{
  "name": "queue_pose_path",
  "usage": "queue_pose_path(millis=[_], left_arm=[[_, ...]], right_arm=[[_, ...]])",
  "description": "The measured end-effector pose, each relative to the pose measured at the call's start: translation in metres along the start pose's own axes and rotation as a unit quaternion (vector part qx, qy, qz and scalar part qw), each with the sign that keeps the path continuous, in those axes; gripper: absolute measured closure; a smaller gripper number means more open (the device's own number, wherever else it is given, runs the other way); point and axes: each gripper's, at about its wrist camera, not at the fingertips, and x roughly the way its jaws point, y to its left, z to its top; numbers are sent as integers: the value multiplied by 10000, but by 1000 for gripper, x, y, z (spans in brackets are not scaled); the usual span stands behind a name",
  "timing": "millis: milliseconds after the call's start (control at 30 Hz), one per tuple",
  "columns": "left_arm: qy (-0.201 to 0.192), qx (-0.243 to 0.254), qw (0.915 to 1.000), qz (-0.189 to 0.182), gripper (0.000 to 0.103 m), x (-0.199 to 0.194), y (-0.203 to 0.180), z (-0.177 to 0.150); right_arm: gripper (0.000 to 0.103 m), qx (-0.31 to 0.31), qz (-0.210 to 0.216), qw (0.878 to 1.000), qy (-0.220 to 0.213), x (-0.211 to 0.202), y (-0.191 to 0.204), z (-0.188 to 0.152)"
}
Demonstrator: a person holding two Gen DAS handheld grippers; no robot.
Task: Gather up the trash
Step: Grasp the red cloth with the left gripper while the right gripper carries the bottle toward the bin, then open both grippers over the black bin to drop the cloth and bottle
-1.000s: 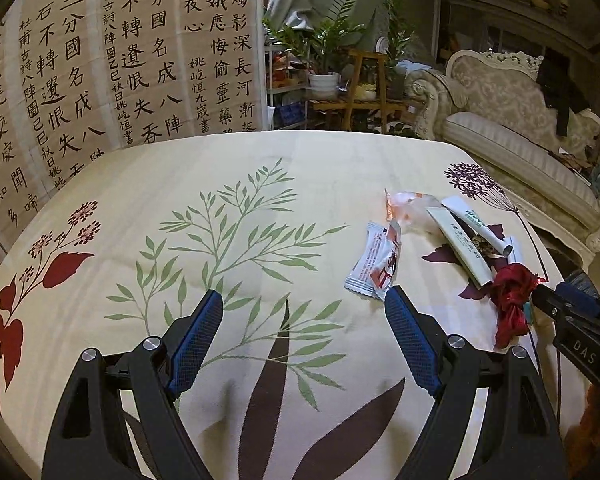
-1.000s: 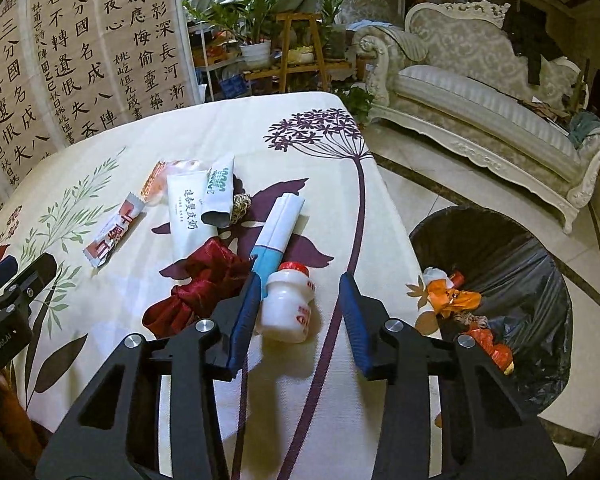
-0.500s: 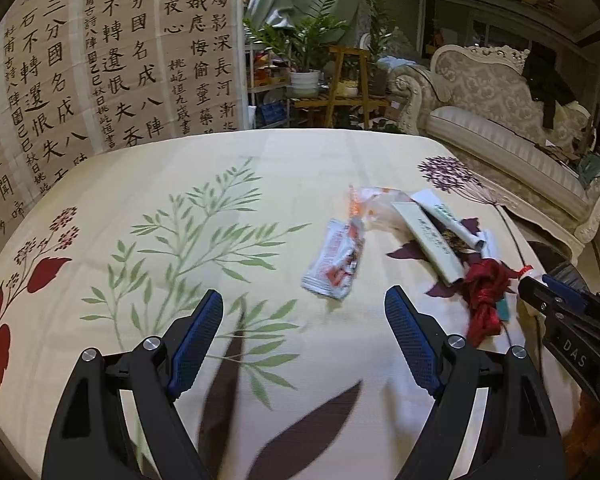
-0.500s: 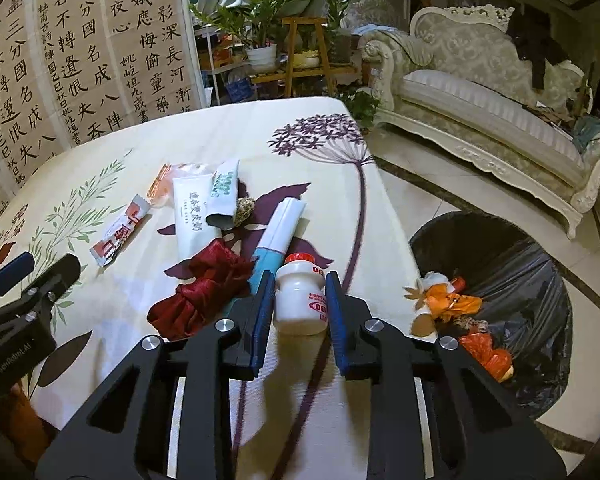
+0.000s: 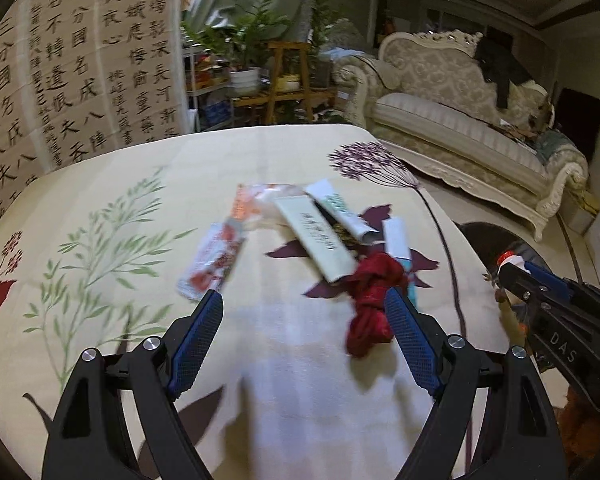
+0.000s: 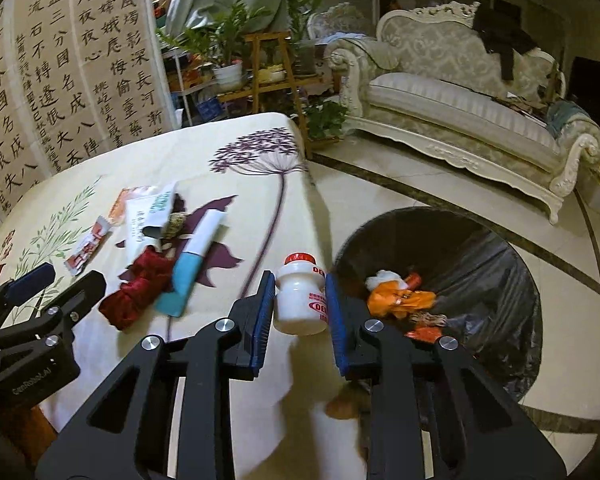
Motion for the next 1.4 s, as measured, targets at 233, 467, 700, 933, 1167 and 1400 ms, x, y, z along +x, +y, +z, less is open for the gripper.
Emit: queue_pose_path(millis=[233,467,700,933,1167,1400], left_arm=[[293,208,9993,-32,36,17,-20,2],[573,419,9969,-346,78,25,-29,-2],[425,437,9974,-386,81,14,-31,-5],[61,533,9970,-556,81,-8,-52,3],[-155,784,9928,-889,81,-10,-90,12],[-232,985,9889,-1083,81,7,-125,25]], right_arm=[[78,210,-21,9998,-25,0,-24,-4],[78,354,14,9994,-25,2,-38,-8],[78,410,10,9991,-75,-1,-47,-10],[78,440,-144,9987,-191,-9,-59,-7],[78,515,-470,9968,-388,-21,-79,-4],[78,640,-754,9941,-445,-24,-105,-1]])
